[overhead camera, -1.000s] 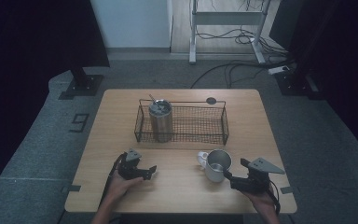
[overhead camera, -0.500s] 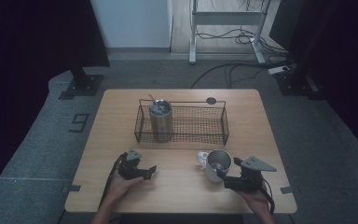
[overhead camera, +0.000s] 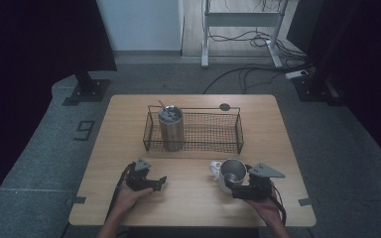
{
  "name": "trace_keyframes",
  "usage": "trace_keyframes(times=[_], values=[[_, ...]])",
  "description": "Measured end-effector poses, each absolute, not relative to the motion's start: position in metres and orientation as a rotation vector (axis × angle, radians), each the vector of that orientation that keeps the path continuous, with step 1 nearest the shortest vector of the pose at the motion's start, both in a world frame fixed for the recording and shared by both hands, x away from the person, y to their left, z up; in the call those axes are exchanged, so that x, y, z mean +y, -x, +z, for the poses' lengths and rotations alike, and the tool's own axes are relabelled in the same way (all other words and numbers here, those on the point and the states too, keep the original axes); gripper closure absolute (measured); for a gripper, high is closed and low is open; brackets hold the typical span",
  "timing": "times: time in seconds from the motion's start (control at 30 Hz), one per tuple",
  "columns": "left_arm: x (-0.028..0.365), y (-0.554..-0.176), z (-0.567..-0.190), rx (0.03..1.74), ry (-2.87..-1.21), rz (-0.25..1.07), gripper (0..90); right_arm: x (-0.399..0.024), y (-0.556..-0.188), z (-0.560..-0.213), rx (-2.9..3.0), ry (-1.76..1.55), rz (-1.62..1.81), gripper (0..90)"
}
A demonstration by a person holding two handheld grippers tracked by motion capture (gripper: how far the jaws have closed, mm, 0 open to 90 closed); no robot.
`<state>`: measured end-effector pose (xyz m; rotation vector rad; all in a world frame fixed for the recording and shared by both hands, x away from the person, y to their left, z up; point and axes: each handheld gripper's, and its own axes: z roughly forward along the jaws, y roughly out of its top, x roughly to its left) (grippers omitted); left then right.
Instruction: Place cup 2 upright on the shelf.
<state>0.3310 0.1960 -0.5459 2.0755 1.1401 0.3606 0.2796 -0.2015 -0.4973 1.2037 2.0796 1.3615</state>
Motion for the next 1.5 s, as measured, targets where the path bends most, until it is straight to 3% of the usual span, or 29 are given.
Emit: trace_keyframes(times=[0.67,1.5], values=[[0.196,-0.331,-0.546,1.137,-2.070,0.362,9.4,-0.186,-0.298,-0.510,2.119,-1.199,1.298,0.8],[0.196,-0.331,-0.546,1.131,-2.074,0.363,9.5,-0.183,-0.298,-0.511,2.106,-1.157,1.285,6.1]])
